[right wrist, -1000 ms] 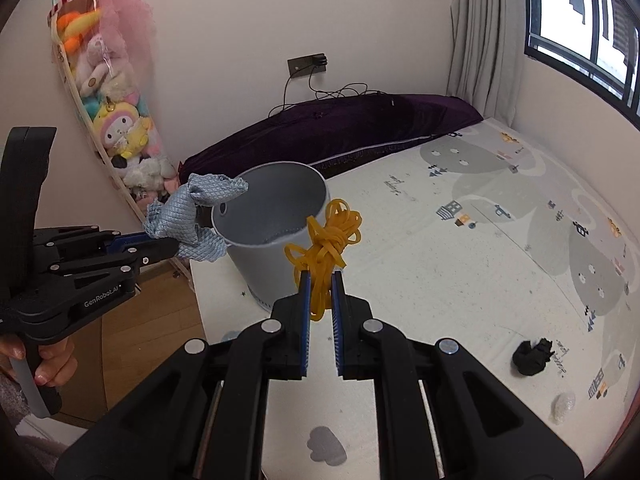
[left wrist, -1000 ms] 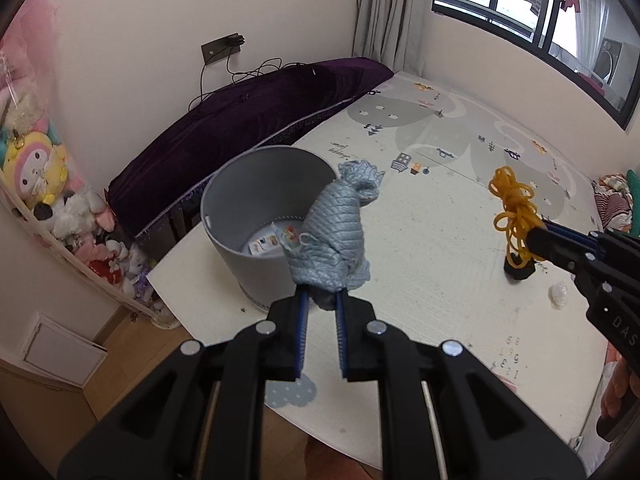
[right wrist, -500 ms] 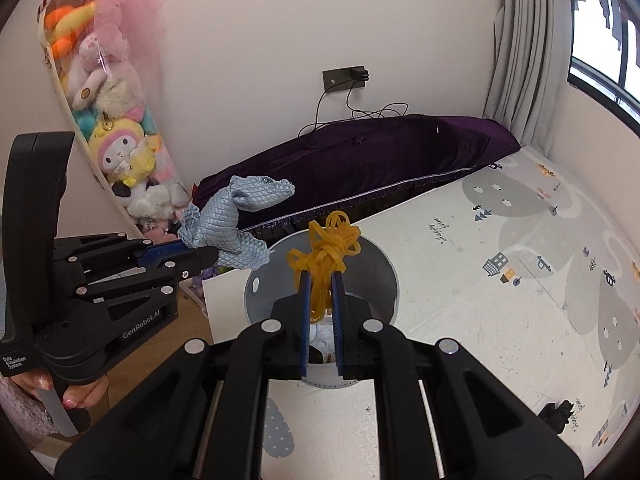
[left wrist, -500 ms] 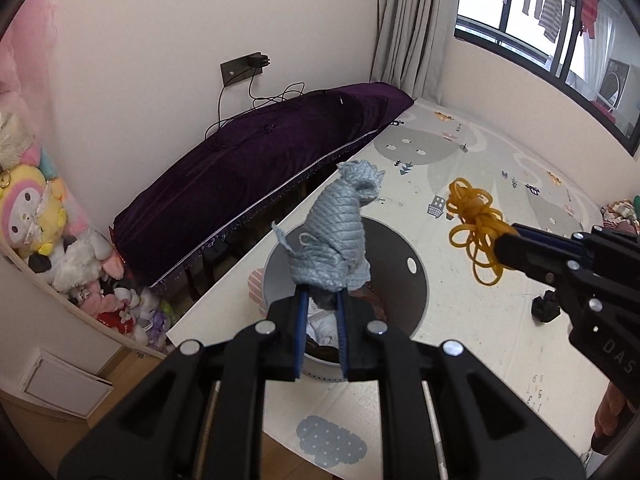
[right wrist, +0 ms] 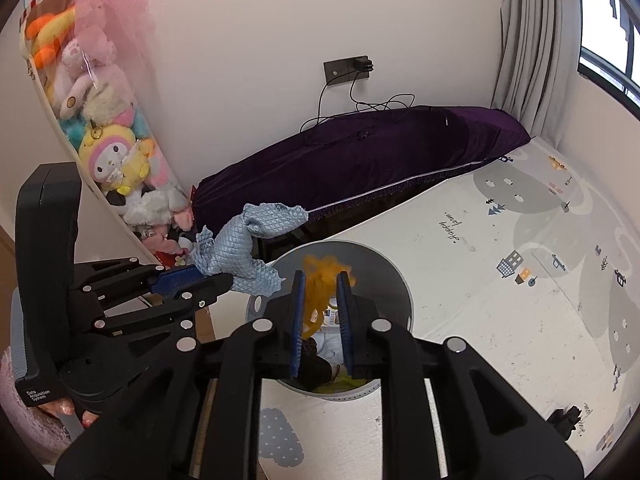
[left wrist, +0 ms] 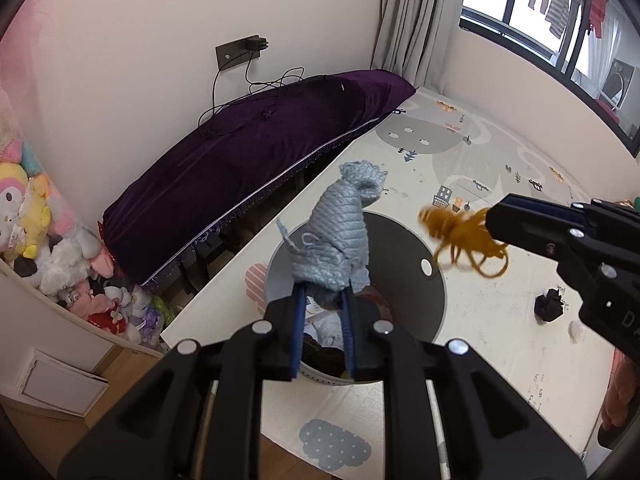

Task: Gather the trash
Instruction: 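Open both tools over the grey bin to drop cloth and string, then move both tools back toward the black cloth and clear bag, then grasp the black cloth with the left tool while the right tool grasps the clear bag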

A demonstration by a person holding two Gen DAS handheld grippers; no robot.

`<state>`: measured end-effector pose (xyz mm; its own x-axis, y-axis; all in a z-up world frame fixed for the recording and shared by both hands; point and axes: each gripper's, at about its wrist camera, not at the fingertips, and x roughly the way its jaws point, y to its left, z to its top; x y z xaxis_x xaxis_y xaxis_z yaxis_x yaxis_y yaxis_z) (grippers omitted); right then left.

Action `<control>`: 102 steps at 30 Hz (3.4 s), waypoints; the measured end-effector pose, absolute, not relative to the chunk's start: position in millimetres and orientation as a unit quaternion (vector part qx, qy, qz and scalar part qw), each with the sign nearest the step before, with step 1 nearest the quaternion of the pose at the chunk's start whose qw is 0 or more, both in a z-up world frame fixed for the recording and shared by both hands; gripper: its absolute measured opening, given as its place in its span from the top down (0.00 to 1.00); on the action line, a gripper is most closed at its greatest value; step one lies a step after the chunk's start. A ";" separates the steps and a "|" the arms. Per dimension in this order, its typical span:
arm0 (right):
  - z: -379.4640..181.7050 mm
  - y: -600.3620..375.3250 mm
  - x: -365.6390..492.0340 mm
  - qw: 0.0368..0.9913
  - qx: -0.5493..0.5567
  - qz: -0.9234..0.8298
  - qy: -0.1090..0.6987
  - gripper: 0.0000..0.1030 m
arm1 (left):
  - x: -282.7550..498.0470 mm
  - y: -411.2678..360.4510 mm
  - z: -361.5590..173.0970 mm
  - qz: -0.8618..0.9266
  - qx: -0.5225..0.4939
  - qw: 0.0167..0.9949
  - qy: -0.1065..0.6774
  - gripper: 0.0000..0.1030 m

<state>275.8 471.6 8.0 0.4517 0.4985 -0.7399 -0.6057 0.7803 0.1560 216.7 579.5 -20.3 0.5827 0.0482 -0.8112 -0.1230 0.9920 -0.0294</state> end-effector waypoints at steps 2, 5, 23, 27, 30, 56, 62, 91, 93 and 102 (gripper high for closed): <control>7.5 471.8 277.1 0.851 -0.066 0.321 0.411 0.74 | 219.4 581.8 -23.4 0.051 -0.047 0.885 0.460 0.58; 8.4 469.7 277.0 0.854 -0.068 0.315 0.409 0.74 | 220.4 581.6 -25.1 0.058 -0.046 0.884 0.461 0.46; 16.1 438.1 264.6 0.874 -0.050 0.276 0.398 0.63 | 215.9 548.4 -14.8 0.033 -0.011 0.892 0.452 0.39; 14.2 419.8 255.2 0.881 -0.044 0.255 0.397 0.63 | 214.7 529.9 -15.4 0.010 0.003 0.891 0.454 0.39; 14.2 397.1 246.4 0.889 -0.039 0.230 0.393 0.63 | 213.7 509.6 -15.6 -0.013 0.018 0.890 0.455 0.39; -36.0 -25.6 100.6 0.909 0.047 -0.046 0.411 0.44 | 147.3 176.3 -37.8 -0.169 0.102 0.868 0.456 0.34; -53.4 -97.6 87.4 0.902 0.052 -0.072 0.423 0.44 | 146.0 105.2 -59.1 -0.183 0.109 0.855 0.473 0.34; -285.6 -229.9 210.9 0.859 0.105 -0.150 0.477 0.37 | 283.3 -56.7 -276.6 -0.241 0.192 0.809 0.501 0.34; -302.6 -234.9 219.0 0.857 0.107 -0.151 0.481 0.37 | 292.0 -61.9 -293.4 -0.240 0.195 0.807 0.503 0.34; -358.0 -249.3 242.3 0.850 0.119 -0.152 0.491 0.37 | 317.8 -79.7 -351.2 -0.237 0.210 0.803 0.505 0.34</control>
<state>242.2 -249.3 -358.0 0.4719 -0.1420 -0.8702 0.3754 0.9254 0.0526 317.8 -79.7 -351.2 0.3779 -0.1688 -0.9103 0.5932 0.7990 0.0981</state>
